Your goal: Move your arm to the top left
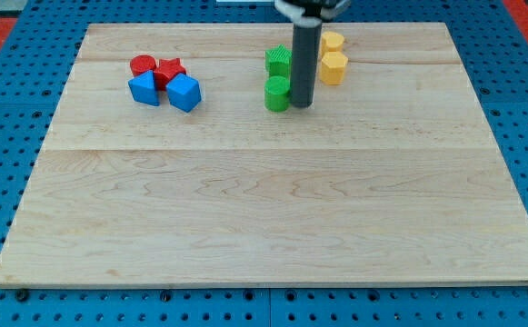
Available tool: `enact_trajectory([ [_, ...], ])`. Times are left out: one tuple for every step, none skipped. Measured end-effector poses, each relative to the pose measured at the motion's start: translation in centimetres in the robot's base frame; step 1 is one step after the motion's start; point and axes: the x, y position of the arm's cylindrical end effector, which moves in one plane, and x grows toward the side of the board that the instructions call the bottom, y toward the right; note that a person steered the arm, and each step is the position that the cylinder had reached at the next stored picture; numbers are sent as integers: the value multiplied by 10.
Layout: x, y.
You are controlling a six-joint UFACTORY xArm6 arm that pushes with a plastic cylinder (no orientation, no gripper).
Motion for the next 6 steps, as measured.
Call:
enact_trajectory([
  [66,-25],
  [78,-169],
  [31,-319],
  [-68,-332],
  [-130,-258],
  [-82,-195],
])
